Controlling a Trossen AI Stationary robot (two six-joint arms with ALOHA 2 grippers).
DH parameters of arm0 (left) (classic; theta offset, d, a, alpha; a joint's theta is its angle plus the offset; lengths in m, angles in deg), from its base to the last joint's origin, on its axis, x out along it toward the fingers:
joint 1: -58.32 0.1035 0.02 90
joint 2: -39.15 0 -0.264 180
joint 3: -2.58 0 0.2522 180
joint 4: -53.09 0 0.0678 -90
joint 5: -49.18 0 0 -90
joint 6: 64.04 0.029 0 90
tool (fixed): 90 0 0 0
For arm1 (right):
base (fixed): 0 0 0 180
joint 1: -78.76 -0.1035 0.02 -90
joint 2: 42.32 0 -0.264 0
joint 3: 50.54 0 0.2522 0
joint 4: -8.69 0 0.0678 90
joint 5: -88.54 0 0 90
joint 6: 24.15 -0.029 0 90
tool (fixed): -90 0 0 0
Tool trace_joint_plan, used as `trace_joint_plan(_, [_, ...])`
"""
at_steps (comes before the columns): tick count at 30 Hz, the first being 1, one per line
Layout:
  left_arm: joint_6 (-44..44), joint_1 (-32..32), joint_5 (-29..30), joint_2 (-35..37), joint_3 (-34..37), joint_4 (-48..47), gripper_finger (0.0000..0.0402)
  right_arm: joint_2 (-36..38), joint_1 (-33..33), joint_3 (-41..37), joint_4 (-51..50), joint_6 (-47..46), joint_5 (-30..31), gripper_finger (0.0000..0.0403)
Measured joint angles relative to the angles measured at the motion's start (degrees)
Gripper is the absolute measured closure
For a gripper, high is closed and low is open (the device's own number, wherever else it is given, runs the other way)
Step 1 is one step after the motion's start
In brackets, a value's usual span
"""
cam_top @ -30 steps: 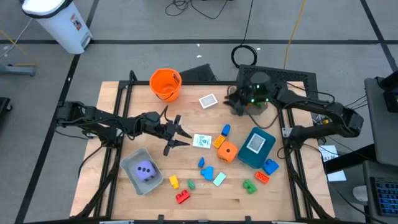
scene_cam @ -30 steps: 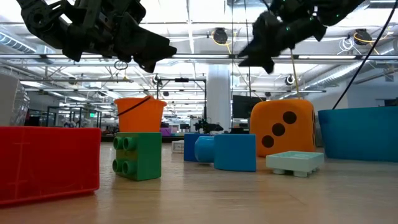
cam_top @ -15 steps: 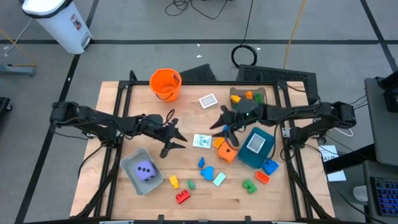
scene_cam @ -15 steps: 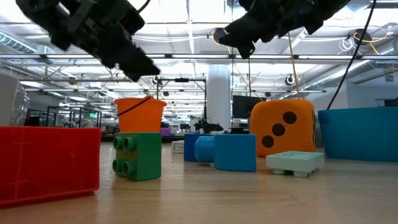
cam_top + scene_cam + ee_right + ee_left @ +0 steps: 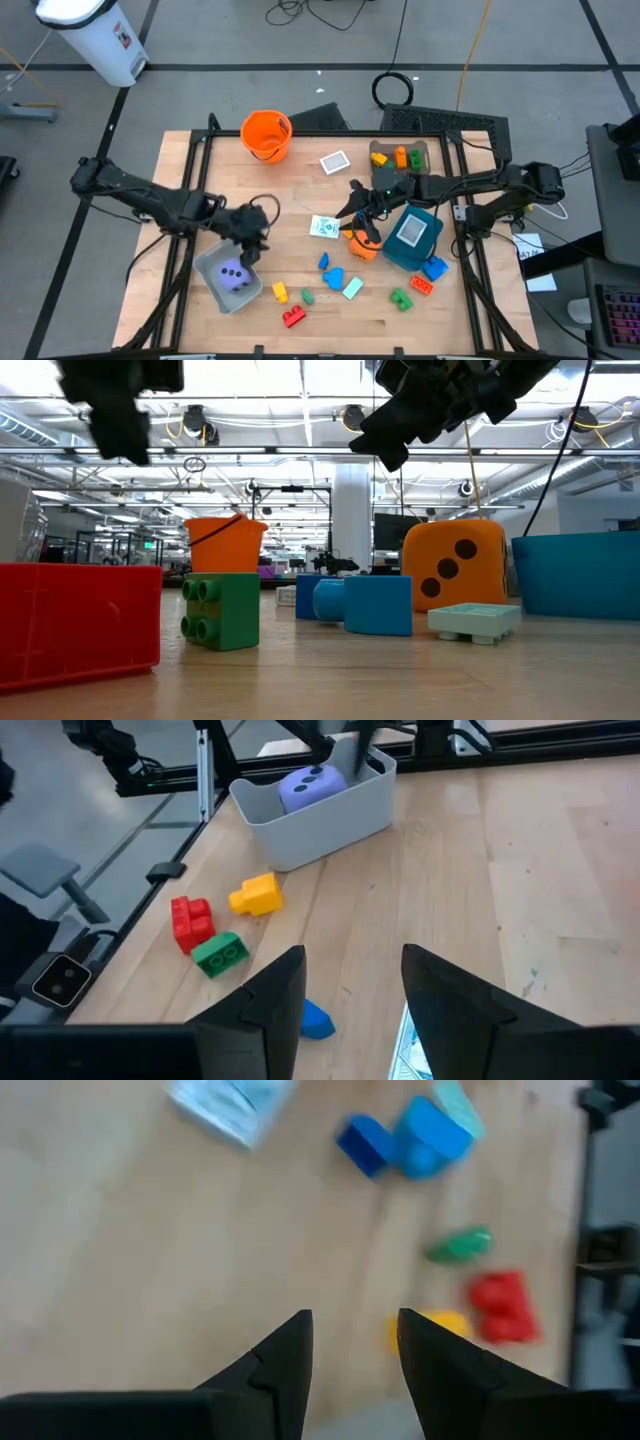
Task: Pick & Place Toys
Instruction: Adjust the purple dice in the gray bin
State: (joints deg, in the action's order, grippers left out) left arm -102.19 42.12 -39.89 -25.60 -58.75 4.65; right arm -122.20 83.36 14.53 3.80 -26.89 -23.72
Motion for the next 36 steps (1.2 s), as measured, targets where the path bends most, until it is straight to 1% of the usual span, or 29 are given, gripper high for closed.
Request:
trace_joint_plan(4, [-12.13,-6.94,-2.55,-0.06,-0.18,1.03,0.025,0.0,-0.93,0.0,0.01,-1.35,-0.04,0.0243])
trace_joint_plan(7, [-20.88,-12.34,-2.63,-1.04,-0.18,3.03,0.025,0.0,-2.24,-0.18,0.28,-2.94,-0.03,0.0246])
trace_joint_plan(9, [-25.21,-15.53,-2.44,-1.76,-0.18,4.39,0.025,0.02,-3.39,-1.36,2.41,-3.98,0.0,0.0247])
trace_joint_plan(11, [-29.13,-18.46,-1.59,-2.51,-0.18,6.04,0.025,0.02,-4.75,-3.33,6.32,-5.52,0.43,0.0247])
trace_joint_plan(16, [-35.96,-23.39,0.23,-5.45,-0.18,8.35,0.025,0.02,-8.59,-9.73,20.35,-9.8,6.37,0.0248])
trace_joint_plan(20, [-39.31,-25.03,0.59,-7.54,-0.18,7.55,0.025,0.02,-11.0,-14.37,27.63,-10.12,11.04,0.0248])
trace_joint_plan(24, [-40.66,-25.18,0.55,-8.56,-0.18,7.35,0.025,0.02,-12.73,-17.39,32.02,-11.16,14.34,0.0248])
trace_joint_plan(27, [-40.32,-24.84,0.43,-8.57,-0.18,7.36,0.025,0.02,-13.65,-18.71,33.15,-11.79,16.54,0.0248])
trace_joint_plan(29, [-39.65,-24.01,-0.98,-8.57,-0.18,6.97,0.025,0.02,-14.2,-19.12,33.1,-11.73,17.93,0.0248])
trace_joint_plan(31, [-40.01,-23.47,-1.5,-8.42,-0.18,5.87,0.025,0.02,-14.53,-19.19,33.09,-11.71,18.03,0.0248])
trace_joint_plan(36, [-40.8,-22.51,-4.62,-8.26,-0.37,-1.12,0.025,0.02,-15.4,-19.19,32.93,-11.63,18.01,0.0248])
